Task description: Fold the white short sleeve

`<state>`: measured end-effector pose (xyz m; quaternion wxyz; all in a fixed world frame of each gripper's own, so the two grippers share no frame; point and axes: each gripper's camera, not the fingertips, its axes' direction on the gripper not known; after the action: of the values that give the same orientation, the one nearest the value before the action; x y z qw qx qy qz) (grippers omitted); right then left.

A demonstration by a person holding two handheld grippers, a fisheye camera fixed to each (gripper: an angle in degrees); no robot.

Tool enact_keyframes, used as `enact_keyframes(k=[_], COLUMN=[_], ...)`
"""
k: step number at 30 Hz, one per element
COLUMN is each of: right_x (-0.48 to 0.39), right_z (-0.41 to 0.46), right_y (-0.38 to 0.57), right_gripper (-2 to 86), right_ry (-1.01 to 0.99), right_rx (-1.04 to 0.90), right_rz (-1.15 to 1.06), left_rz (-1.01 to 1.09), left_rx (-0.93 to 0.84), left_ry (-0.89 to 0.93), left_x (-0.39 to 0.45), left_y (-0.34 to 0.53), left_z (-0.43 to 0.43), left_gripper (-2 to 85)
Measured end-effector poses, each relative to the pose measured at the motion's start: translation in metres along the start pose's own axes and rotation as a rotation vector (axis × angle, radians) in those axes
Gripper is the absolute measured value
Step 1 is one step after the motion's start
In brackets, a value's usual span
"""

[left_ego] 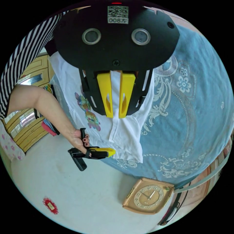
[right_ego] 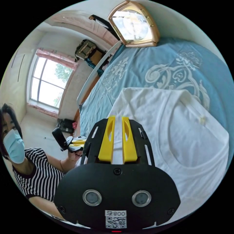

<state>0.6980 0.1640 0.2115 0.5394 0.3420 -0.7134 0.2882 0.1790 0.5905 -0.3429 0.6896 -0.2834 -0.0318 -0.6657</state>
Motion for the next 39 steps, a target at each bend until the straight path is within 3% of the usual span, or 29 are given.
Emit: enact_keyframes(k=[4,8,12,22,26,28,34,39], right_x=[-0.006,-0.005,-0.001,-0.026,-0.016,-0.007,-0.023,-0.017], right_z=[0.023,0.043,0.027,0.000,0.023,0.015,-0.036,-0.111], right_y=[-0.025,-0.044,-0.043,0.005,0.005,0.012,0.084,0.213], right_gripper=[1.8,0.4,0.1,0.1,0.1,0.1,0.2,0.5], right_ry=[0.007,0.100,0.202,0.168,0.199,0.100,0.060,0.214], right_rx=[-0.047,-0.121,-0.039,0.065,-0.099,-0.054,0.061,0.110], right_rz=[-0.039,-0.043,0.009,-0.083,-0.039,0.008,-0.030,0.083], left_rz=[0.000,-0.045,-0.080,-0.128,-0.154,-0.159,-0.132,-0.065], left_rx=[0.059,-0.106,-0.081,0.014,-0.003,-0.005,0.009,0.029], left_ry=[-0.051,-0.131,-0.121,-0.138,-0.126,-0.119,-0.100,0.017], left_x=[0.000,-0.010,-0.016,-0.021,-0.026,-0.027,-0.022,-0.012], left_y=[-0.004,-0.012,-0.011,-0.002,-0.003,-0.002,0.001,-0.009], left_z=[0.016,0.060,0.076,0.103,0.119,0.129,0.143,0.146], left_gripper=[2.0,0.8,0.4,0.3,0.3,0.3,0.3,0.2])
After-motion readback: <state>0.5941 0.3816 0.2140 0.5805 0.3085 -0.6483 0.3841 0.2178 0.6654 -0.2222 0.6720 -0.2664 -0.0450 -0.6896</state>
